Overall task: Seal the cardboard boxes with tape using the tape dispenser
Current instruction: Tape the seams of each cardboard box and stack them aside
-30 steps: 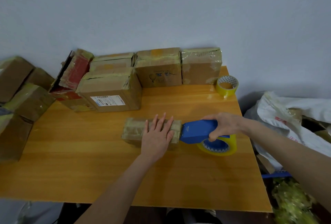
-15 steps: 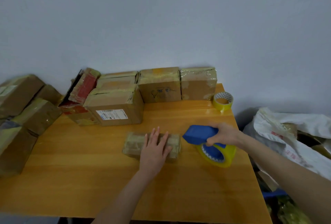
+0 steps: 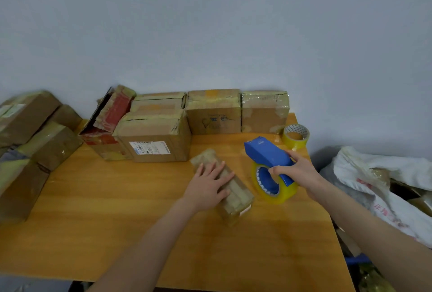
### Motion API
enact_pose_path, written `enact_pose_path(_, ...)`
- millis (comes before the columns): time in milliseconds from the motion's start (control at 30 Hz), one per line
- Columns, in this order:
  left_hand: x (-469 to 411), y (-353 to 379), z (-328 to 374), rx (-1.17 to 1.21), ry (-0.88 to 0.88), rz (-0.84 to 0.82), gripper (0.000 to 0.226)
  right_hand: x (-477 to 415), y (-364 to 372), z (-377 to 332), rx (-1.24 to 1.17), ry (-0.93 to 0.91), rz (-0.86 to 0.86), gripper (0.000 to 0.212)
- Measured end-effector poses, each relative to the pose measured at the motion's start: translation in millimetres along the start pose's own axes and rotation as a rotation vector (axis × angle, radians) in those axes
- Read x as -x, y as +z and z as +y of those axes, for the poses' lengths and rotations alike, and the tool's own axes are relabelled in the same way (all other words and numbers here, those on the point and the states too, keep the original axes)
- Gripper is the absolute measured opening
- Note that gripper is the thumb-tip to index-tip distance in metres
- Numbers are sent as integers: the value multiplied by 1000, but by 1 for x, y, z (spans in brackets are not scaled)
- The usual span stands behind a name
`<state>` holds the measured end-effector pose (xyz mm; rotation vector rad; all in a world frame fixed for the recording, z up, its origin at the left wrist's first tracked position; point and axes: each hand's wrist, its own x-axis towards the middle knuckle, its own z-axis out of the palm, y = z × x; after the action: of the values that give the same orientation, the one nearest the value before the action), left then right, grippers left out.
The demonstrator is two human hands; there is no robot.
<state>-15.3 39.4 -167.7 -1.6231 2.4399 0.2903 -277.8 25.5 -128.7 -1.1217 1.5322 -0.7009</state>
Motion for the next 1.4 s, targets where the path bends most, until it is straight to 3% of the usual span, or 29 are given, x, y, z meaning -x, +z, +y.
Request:
enact_pose_path(100, 0, 5, 30, 133, -195, 89, 56, 0, -9, -2, -6, 43, 21, 46)
enact_pose_path(200, 1, 21, 45, 230, -310, 67, 94, 5, -16, -4, -96, 80, -12, 43)
enact_pose_path(267, -4, 24, 36, 194, -225, 49, 105, 8, -20, -5, -151, 96, -47, 51)
enact_pose_path(367, -13, 17, 14, 153, -23, 4, 80, 10, -24, -7, -194, 102, -71, 60)
enact_pose_path(500, -21, 6, -22, 42, 178, -7, 84, 11, -28, -10, -250, 67, -119, 70)
enact_pose_path(700, -16, 5, -35, 28, 187, 34, 77, 8, -31, -14, -306, 25, -210, 79)
enact_pose_path(833, -8, -5, -16, 337, 47, 206, 57, 10, -31, -19, -304, -24, -283, 92)
enact_pose_path(933, 3, -24, -6, 772, -219, 371, 52, 14, -33, -29, -261, -75, -325, 96)
enact_pose_path(1033, 11, -47, -4, 1528, -404, 196, 60, 18, -32, -38, -173, -129, -376, 90)
enact_pose_path(1100, 16, -55, -5, 1814, -465, 42, 81, 21, -28, -43, -109, -154, -421, 84)
enact_pose_path(1200, 21, -60, -2, 1921, -475, -127, 95, 26, -23, -50, -31, -187, -443, 77)
enact_pose_path(1300, 23, -64, 2, 1902, -449, -175, 70, 28, -21, -54, 54, -208, -467, 85)
enact_pose_path(1400, 24, -62, 1, 1832, -433, -68, 37, 28, -19, -55, 112, -203, -471, 86)
